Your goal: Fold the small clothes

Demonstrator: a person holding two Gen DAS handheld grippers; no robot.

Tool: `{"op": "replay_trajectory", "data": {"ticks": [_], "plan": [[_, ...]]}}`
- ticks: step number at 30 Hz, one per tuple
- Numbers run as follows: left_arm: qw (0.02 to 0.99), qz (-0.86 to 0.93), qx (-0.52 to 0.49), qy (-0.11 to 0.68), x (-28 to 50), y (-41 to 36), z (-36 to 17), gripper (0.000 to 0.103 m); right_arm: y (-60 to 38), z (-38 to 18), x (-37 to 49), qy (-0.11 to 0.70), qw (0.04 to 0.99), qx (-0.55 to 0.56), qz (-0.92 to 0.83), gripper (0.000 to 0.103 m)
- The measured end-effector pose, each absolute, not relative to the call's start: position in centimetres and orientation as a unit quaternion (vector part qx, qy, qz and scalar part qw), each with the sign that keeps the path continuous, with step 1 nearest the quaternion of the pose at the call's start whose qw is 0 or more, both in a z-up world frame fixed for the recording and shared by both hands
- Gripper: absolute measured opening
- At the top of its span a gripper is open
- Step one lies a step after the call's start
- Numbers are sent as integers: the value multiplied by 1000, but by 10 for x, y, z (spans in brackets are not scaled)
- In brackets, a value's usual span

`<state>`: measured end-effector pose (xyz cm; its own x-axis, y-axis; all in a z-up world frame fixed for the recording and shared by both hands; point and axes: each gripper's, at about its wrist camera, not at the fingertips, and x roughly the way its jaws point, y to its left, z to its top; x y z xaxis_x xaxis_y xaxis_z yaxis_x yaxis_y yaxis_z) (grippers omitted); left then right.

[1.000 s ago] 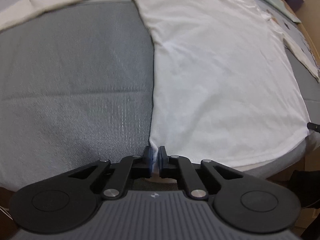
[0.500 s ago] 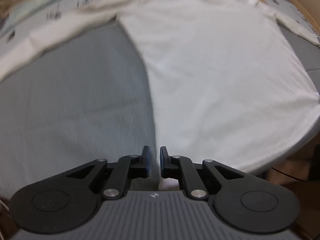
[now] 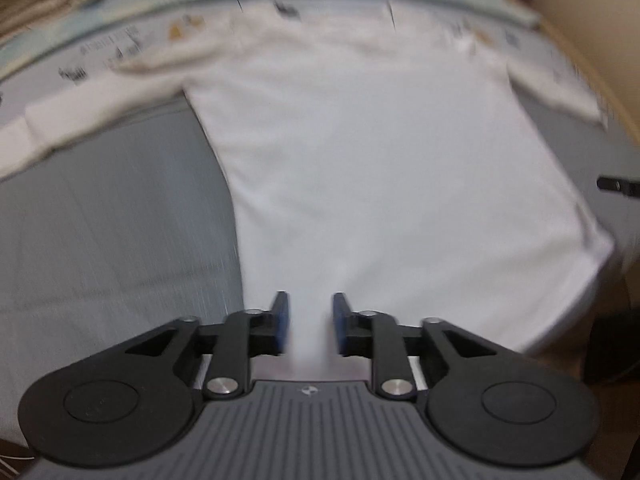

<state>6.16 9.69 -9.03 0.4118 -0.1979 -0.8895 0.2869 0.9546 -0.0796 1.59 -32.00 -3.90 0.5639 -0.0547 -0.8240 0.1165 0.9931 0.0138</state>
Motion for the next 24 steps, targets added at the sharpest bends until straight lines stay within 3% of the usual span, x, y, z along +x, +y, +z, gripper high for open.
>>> {"op": "replay_trajectory", "data": {"ticks": [2, 7, 15, 21, 24], "plan": [[860, -138, 27, 490, 69, 91, -69, 38, -320, -21, 18, 422, 904, 45, -49, 47], [911, -127, 14, 393, 81, 91, -12, 72, -311, 28, 35, 331, 940, 65, -47, 51], [943, -109, -4, 314, 142, 124, 65, 84, -286, 105, 70, 240, 970, 40, -15, 50], [948, -48, -44, 310, 196, 186, 20, 84, -264, 127, 109, 213, 977, 9, 13, 51], [935, -31, -70, 346, 222, 218, -5, 78, -254, 118, 135, 224, 974, -8, 13, 52]]}}
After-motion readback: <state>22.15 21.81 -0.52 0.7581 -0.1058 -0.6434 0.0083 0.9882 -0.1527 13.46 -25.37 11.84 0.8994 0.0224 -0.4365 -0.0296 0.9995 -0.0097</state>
